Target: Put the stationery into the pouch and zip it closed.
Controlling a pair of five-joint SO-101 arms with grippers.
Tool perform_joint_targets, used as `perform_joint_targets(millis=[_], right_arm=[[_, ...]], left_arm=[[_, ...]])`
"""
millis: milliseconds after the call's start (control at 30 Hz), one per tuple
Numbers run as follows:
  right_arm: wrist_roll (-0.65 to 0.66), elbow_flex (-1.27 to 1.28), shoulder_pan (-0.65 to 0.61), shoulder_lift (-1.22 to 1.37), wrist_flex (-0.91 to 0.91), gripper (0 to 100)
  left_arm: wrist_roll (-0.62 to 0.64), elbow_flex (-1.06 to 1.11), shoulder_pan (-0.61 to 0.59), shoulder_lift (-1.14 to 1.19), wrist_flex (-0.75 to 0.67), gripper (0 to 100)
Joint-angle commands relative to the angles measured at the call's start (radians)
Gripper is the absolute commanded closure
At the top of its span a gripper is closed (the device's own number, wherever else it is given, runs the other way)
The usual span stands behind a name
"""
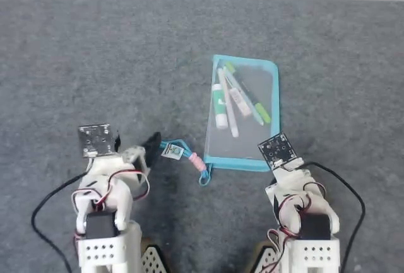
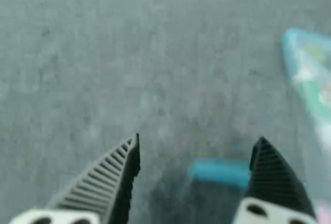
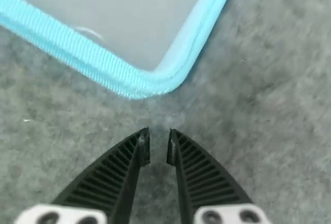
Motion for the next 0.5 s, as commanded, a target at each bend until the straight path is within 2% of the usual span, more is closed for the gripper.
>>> perform_joint_targets(millis=[0,133,167,233,467], right_arm=[[0.020,0.020,0.013,0.002,0.025,94.0],[0.020,0.020,0.015,-0.007,0.045,94.0],[0.020,0.020,0.015,-0.007,0.045,94.0],[0.020,0.020,0.016,-0.001,0.042,94.1],[0.014,0.020,0.064,-0.007,0.045,93.9]], left_arm=[[-0.060,-0.008,0.000,-0.023,0.227,72],[-0.132,-0.008,-0.002,-0.025,0.265,97],[-0.144,-0.008,-0.002,-0.025,0.261,100],[-0.161,-0.008,-0.002,-0.025,0.267,96],[-0.178,-0.008,-0.003,-0.026,0.293,99]])
